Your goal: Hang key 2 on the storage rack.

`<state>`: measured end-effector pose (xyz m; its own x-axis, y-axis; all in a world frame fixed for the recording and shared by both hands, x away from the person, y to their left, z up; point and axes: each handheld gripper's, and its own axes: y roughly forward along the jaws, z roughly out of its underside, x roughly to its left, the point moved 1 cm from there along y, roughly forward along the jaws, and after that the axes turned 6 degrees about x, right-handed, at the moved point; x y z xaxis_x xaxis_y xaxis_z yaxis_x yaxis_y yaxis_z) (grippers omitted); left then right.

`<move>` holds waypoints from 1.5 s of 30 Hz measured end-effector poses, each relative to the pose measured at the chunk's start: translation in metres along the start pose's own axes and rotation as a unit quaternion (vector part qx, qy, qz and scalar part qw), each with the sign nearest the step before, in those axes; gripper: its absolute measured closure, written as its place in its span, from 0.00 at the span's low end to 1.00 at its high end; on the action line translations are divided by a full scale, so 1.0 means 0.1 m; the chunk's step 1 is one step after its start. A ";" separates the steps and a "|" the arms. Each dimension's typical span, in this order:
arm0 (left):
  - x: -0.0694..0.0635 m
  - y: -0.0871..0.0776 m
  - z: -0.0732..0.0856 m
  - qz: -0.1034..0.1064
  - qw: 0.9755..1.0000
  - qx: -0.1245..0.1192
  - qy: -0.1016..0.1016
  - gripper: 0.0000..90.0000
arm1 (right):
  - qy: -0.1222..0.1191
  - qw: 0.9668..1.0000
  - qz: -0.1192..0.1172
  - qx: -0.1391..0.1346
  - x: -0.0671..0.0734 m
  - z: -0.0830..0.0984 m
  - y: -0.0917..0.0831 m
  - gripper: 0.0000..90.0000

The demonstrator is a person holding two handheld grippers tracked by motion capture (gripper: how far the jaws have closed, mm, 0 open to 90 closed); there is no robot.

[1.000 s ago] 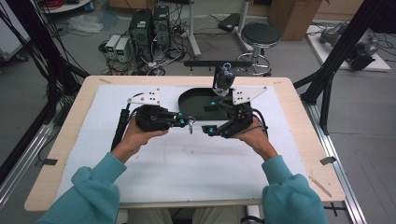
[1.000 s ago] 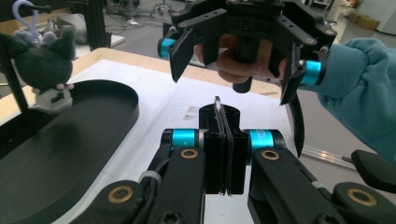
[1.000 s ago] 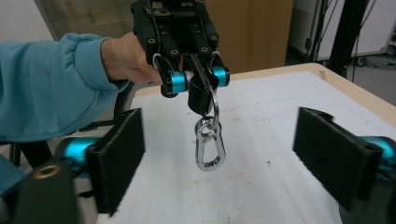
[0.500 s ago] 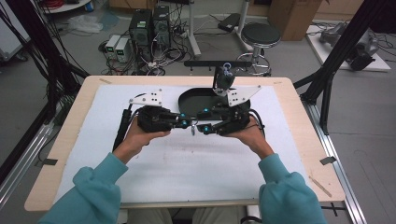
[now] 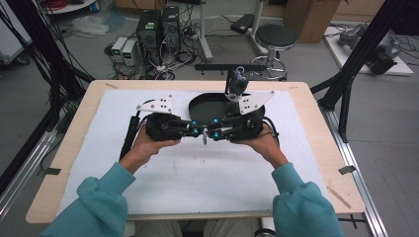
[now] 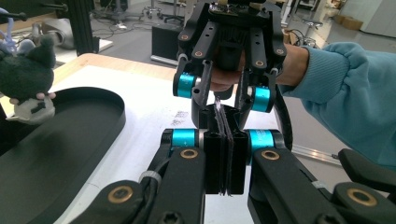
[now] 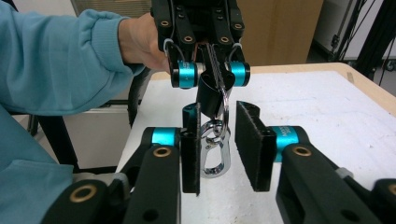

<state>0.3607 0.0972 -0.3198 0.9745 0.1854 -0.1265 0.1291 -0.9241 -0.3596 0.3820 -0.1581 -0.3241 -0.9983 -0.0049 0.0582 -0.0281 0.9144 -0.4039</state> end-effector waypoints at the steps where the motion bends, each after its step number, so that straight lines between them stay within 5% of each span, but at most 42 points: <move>1: 0.00 0.00 0.00 -0.001 1.000 0.003 0.001 0.98 | -0.002 1.000 0.002 0.000 0.00 0.00 0.00 0.81; 14: 0.00 0.01 0.00 0.002 1.000 0.003 0.004 0.98 | -0.018 1.000 0.013 -0.002 0.02 -0.02 -0.02 0.92; 21: 0.00 0.02 0.01 0.002 1.000 0.005 0.008 0.98 | -0.009 1.000 0.013 0.001 0.01 -0.02 -0.03 0.95; 24: -0.01 0.03 0.01 0.000 1.000 0.006 0.017 0.98 | 0.015 1.000 -0.003 0.002 0.00 -0.01 -0.03 0.98; 35: 0.01 0.04 0.02 -0.002 1.000 0.006 0.024 0.94 | 0.016 1.000 -0.005 0.010 0.00 -0.01 -0.04 0.99; 38: 0.01 0.04 0.03 -0.014 1.000 0.009 0.021 0.76 | 0.014 1.000 0.004 0.010 0.00 -0.01 -0.05 0.99; 42: 0.02 0.05 0.06 -0.034 0.999 -0.014 0.023 0.36 | 0.016 1.000 0.011 0.016 -0.01 -0.01 -0.07 0.99; 44: 0.03 0.05 0.08 -0.065 0.997 -0.026 0.018 0.07 | 0.016 1.000 0.019 0.017 -0.01 -0.01 -0.08 0.99; 45: 0.05 0.03 0.09 -0.065 0.997 -0.027 0.015 0.02 | 0.022 0.999 0.017 0.019 -0.01 0.00 -0.09 0.99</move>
<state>0.3639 0.0986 -0.3301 0.9536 0.2963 -0.0535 0.2645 -0.9092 -0.3215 0.3833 -0.1667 -0.3205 -0.9954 0.0441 0.0846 0.0023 0.8976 -0.4409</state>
